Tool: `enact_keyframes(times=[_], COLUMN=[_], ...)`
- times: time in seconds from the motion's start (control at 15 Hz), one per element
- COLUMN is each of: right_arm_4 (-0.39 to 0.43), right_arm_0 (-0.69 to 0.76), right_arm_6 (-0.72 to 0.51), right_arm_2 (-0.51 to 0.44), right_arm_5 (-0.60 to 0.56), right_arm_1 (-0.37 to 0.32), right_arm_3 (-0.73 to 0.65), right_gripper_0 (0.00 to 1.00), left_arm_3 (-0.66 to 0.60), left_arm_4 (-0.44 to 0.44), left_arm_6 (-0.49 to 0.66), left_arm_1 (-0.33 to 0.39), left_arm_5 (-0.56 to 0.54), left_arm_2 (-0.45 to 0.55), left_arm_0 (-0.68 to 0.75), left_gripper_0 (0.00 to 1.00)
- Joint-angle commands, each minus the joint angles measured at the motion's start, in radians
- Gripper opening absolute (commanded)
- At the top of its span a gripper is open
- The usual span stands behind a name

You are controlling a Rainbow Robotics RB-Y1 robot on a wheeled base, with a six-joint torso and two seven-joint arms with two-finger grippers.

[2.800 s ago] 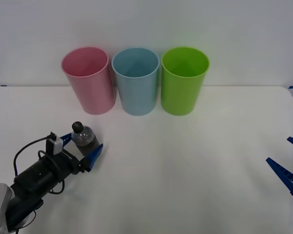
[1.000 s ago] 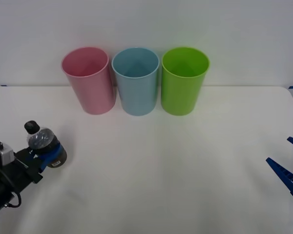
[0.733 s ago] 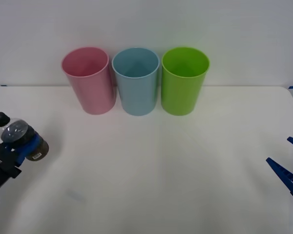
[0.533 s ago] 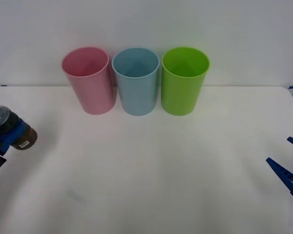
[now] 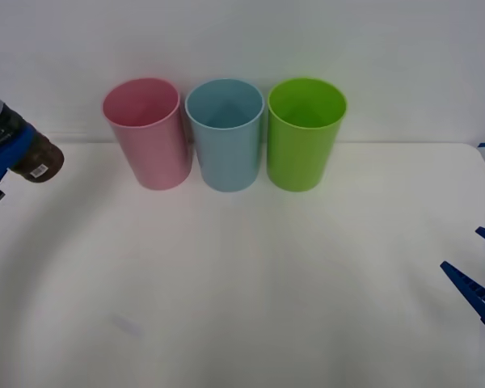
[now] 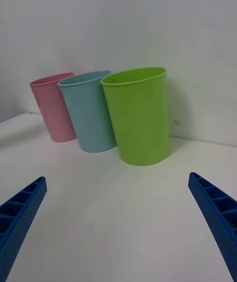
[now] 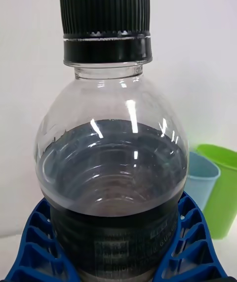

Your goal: Grasp the object on the table and drop it into the matching bin: aluminum can to the light blue bin, PET bottle to the pink bin.

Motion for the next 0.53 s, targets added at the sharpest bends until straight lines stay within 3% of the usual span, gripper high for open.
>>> enact_keyframes(times=[0.07,0.33,0.53], right_arm_4=[0.0,0.0,0.0], right_arm_0=[0.0,0.0,0.0], right_arm_6=[0.0,0.0,0.0], right_arm_2=[0.0,0.0,0.0], right_arm_5=[0.0,0.0,0.0], right_arm_1=[0.0,0.0,0.0], right_arm_3=[0.0,0.0,0.0], right_gripper_0=[1.0,1.0,1.0], left_arm_3=[0.0,0.026,0.12], left_arm_4=[-0.018,-0.075,-0.133], left_arm_6=[0.04,0.058,0.06], left_arm_1=[0.025,0.034,0.034], left_arm_5=[0.092,0.218,0.235], left_arm_2=[-0.049,-0.141,-0.195], left_arm_0=[-0.079,-0.2,-0.315], left_gripper_0=[0.0,0.0,0.0])
